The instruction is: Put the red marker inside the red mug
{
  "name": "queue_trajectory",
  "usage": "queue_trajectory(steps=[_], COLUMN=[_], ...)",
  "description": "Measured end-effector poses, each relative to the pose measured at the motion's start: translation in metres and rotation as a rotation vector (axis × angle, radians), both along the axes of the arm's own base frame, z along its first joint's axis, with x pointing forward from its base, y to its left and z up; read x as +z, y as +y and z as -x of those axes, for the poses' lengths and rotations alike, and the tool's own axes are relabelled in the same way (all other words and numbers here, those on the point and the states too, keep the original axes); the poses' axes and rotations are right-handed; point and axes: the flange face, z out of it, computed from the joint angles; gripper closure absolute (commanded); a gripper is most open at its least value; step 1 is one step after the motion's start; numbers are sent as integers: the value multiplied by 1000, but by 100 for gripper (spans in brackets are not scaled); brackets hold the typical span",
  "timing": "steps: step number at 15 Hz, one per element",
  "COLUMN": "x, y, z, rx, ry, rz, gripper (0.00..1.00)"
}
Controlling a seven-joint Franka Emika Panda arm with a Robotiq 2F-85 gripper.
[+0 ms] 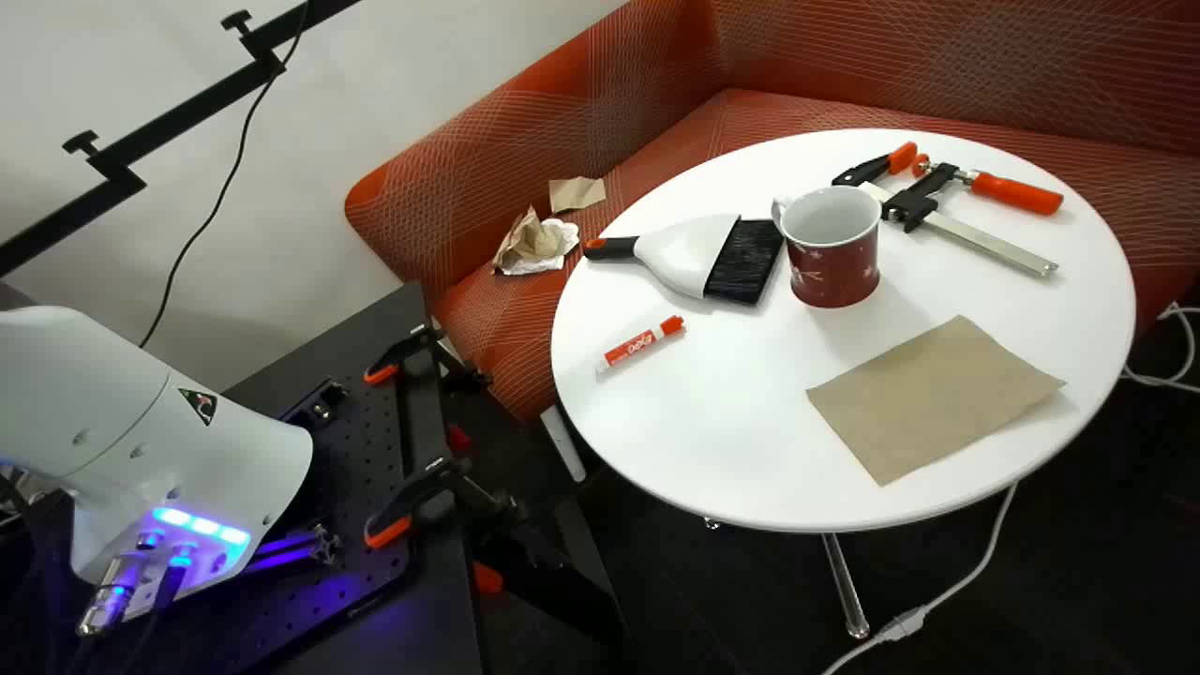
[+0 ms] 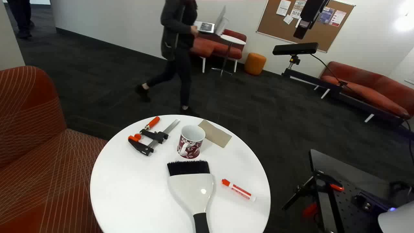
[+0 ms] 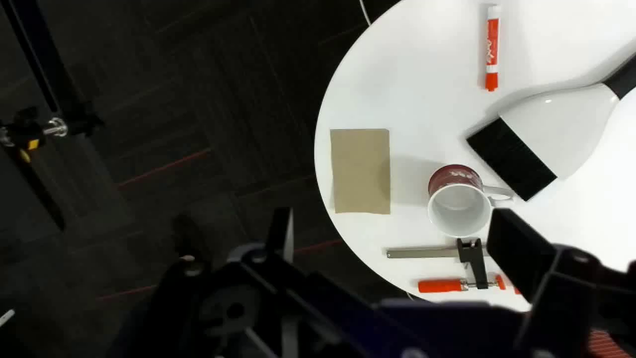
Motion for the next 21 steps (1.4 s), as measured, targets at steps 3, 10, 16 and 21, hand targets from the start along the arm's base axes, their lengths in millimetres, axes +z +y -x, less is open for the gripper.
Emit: queue_trajectory(steps=[3, 10, 16, 21], x=[0, -1, -58, -144], y=[0, 0, 9, 22], z=[0, 0, 2, 12], rx=[0, 1, 30, 71], ry=[0, 2, 17, 22], rz=[0, -1, -52, -146], gripper=[0, 0, 0, 0])
